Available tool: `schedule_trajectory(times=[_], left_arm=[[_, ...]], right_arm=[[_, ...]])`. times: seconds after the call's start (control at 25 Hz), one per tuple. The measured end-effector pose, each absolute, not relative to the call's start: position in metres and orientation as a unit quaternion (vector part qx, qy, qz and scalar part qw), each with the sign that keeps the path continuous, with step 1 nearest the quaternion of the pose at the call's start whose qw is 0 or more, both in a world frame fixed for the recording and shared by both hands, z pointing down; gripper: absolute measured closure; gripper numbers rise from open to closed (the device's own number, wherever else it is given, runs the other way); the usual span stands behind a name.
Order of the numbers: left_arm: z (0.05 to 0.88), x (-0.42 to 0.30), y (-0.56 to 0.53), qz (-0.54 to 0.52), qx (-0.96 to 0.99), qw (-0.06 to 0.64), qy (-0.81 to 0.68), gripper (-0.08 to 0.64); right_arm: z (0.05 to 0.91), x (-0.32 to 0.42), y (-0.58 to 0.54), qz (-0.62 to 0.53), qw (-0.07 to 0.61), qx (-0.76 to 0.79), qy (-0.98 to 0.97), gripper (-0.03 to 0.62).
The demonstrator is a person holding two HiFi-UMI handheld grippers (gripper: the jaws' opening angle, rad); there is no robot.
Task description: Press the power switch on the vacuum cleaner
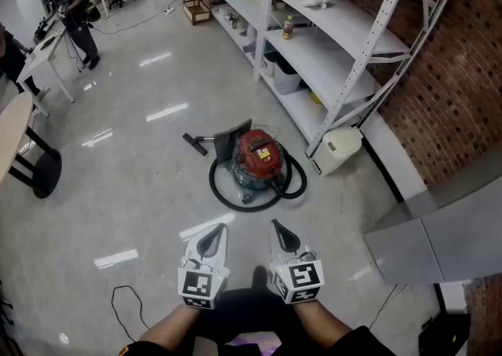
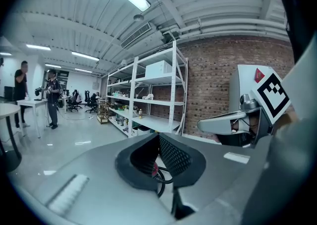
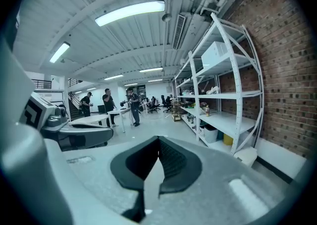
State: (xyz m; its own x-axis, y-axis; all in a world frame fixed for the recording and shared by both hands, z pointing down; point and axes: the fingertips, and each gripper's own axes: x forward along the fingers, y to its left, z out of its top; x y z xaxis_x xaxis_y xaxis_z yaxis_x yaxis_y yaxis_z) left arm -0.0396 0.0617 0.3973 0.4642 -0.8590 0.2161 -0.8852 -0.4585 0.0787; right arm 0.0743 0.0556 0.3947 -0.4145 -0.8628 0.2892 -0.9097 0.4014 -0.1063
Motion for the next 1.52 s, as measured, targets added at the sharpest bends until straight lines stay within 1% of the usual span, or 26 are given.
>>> schedule_trajectory(times=[0.4,0.64,1.04,1.52], left_arm=[[0.399,-0.112,0.095,0.057,0.876,0.086,-0.471,0.545],[0.399,-0.130,0.102,0.051,0.884,0.093,-0.456,0.545],[0.387,-0.116,0.096,0.059,0.887,0.077,-0.452,0.545],[0.397,-0.098,0.091,0.062,0.884,0.082,-0.456,0.545]], right_arm=[[0.387,0.003,0.111,0.120,0.082,0.576,-0.804,0.600],[0.392,-0.021,0.133,0.122,0.099,0.580,-0.799,0.600],[0.385,-0.012,0.120,0.107,0.082,0.592,-0.794,0.600],[0.390,0.013,0.122,0.107,0.076,0.603,-0.787,0.601]])
